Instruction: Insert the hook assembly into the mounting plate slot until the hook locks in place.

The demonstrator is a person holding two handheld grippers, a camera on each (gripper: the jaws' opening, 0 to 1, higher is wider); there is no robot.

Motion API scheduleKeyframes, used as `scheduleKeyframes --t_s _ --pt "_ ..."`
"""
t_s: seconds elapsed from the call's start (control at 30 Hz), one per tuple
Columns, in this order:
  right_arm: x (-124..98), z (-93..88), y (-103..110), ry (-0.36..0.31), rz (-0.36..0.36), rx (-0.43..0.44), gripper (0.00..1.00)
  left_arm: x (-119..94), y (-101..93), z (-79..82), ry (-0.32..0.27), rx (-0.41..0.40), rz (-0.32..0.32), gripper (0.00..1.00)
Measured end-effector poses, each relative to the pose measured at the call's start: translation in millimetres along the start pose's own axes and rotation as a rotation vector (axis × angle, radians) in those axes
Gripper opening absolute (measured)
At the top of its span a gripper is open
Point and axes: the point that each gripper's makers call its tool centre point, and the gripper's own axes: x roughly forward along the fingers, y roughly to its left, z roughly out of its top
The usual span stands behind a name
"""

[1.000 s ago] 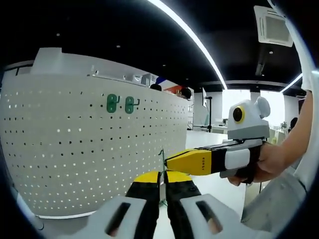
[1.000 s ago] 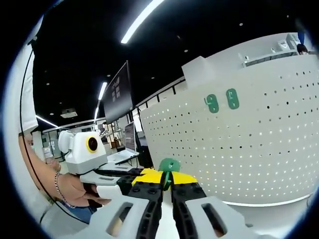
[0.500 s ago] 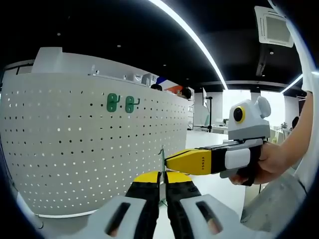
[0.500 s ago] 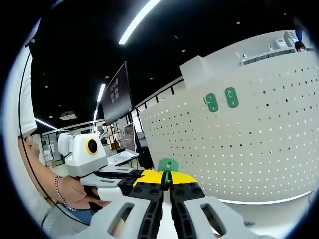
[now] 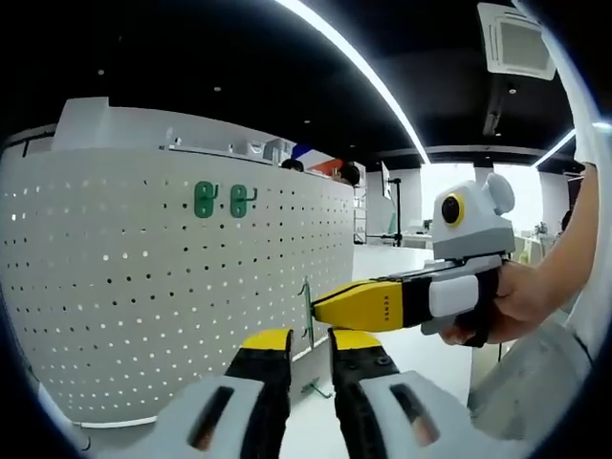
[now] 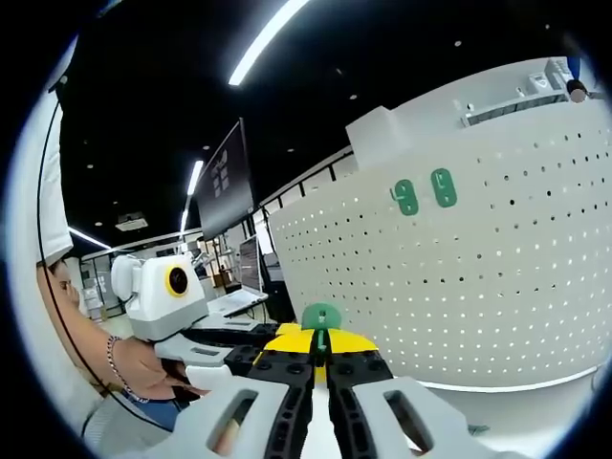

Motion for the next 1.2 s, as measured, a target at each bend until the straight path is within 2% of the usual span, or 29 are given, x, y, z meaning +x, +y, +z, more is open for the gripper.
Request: scheduleKeyframes --t_s 0.07,0.3,0.37,0.5,0.63,0.73,0.93,1.2 --pt "0 1.1 -1 -0.002 -0.003 -0.004 0.0 0 0.3 0.2 -0.005 0.012 0.003 0.33" --pt "-2 -0.2 -3 0.001 -0.007 0.0 0.0 2 -2.7 -9.8 0.035 0.013 -0.013 0.55" --pt "-2 -0.6 -3 0.004 -0.008 -0.001 0.0 2 -4.9 -12.6 0.037 0.034 -0.012 0.64" --pt "-3 -1.1 -3 0.007 -0.007 -0.003 0.01 3 -6.7 -15.5 0.045 0.028 -0.017 0.75" --pt "-3 -1.4 -3 0.007 -0.004 -0.003 0.01 5 -11.1 -16.6 0.051 0.044 -0.026 0.92" --pt "-3 -1.2 -4 0.007 -0.004 0.001 0.01 5 -13.0 -18.7 0.061 0.06 -0.034 0.92" --pt "-4 0.0 -5 0.007 -0.008 -0.009 0.01 5 -13.8 -21.0 0.069 0.043 -0.042 0.87" --pt "-6 16.5 -15 0.021 -0.042 -0.069 0.01 2 -14.8 -29.4 0.092 0.017 -0.052 0.84"
